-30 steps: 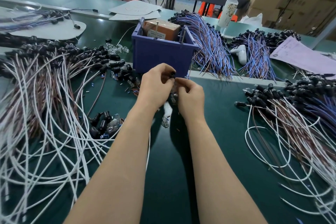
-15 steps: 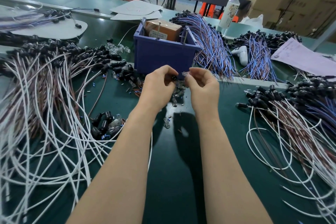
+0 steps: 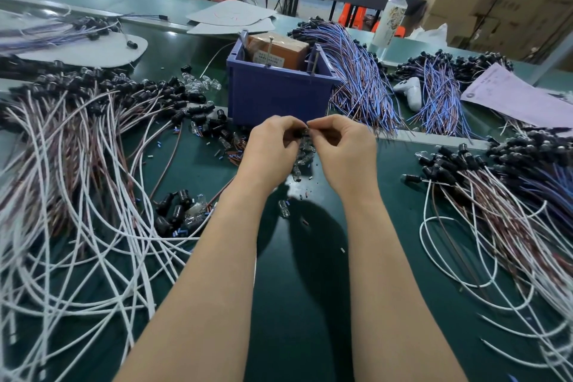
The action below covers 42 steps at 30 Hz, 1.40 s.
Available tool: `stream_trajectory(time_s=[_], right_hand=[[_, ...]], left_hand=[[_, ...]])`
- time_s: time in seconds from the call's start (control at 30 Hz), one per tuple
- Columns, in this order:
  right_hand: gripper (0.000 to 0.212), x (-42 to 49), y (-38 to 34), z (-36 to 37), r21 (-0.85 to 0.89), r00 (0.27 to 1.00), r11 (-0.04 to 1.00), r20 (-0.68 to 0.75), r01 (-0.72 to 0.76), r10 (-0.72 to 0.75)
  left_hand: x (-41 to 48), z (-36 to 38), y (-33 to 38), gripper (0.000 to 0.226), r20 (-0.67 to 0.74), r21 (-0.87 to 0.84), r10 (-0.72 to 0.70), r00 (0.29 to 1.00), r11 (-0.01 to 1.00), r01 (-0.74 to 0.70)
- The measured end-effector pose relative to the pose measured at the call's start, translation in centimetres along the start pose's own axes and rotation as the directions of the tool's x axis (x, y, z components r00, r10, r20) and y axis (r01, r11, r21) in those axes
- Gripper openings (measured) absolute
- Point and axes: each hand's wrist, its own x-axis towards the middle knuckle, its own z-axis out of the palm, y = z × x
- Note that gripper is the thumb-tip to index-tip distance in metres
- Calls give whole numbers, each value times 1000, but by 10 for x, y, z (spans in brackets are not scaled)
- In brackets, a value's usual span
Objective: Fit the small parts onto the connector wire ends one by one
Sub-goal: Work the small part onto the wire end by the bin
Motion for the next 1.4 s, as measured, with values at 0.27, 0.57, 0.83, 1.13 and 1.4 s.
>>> stream_trajectory(time_s=[0.27,0.57,0.83,1.13,1.4], right_hand=[[16,1,2,-4,-82,999,996,-30,21,-23],[14,3,8,-8,-45,1000,999,9,-18,18],[18,2,17,-3,81,992,991,62,-111,106],[12,1,21,9,606,916,708,94,-363,390],[10,-1,23,18,652,899,649,122,-392,421]], left_hand=[[1,0,1,31,74,105,41,996,993,-48],[1,-7,-2,20,105,180,-23,994,984,4],[2,-9,-5,23,154,105,9,988,994,-25],[4,-6,-2,22,131,116,-23,991,993,7],[3,-5,-4,23,139,178,-7,990,984,-18]])
